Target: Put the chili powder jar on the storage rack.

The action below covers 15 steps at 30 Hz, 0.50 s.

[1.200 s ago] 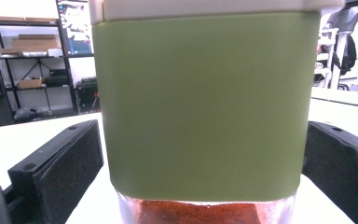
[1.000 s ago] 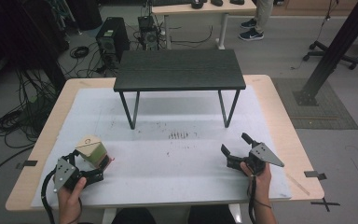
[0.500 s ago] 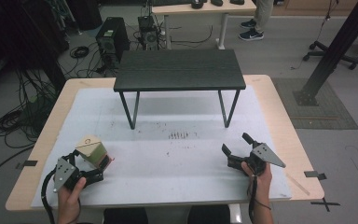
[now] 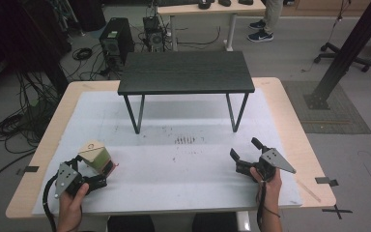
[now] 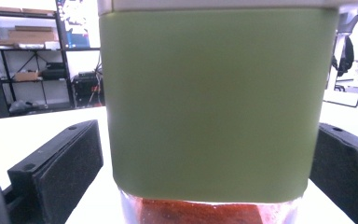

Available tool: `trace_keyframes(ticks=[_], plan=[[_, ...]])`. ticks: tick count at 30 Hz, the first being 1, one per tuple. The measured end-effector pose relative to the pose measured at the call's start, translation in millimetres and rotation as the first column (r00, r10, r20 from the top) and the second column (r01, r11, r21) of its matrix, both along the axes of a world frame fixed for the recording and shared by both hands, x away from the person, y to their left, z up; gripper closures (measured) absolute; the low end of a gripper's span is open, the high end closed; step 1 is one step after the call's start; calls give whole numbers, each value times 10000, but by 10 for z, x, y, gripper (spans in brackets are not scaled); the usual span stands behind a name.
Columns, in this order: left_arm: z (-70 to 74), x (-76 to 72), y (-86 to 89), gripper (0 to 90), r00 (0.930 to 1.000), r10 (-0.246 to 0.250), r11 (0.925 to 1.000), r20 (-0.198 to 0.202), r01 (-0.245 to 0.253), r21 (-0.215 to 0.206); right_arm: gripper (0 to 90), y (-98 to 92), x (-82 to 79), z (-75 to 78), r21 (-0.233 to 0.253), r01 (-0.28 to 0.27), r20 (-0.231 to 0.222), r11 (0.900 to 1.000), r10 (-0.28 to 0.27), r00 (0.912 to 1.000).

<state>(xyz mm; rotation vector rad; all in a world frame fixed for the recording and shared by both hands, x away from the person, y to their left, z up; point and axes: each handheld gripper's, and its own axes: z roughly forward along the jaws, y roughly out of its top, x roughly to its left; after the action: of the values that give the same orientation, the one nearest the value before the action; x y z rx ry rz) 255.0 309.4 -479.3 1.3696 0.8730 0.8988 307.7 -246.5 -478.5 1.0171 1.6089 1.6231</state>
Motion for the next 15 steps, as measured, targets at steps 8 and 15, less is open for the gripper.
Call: trace_keyframes(ticks=[8, 15], plan=[[0, -3, -2, 2, 10000, 41, 10000, 18, -41, 24, 42, 1, 0, 0, -19, -43, -4, 10000, 43, 10000], [0, -1, 0, 2, 10000, 28, 10000, 1, -28, 2, 42, 7, -3, 0, -83, 19, 26, 10000, -18, 10000]])
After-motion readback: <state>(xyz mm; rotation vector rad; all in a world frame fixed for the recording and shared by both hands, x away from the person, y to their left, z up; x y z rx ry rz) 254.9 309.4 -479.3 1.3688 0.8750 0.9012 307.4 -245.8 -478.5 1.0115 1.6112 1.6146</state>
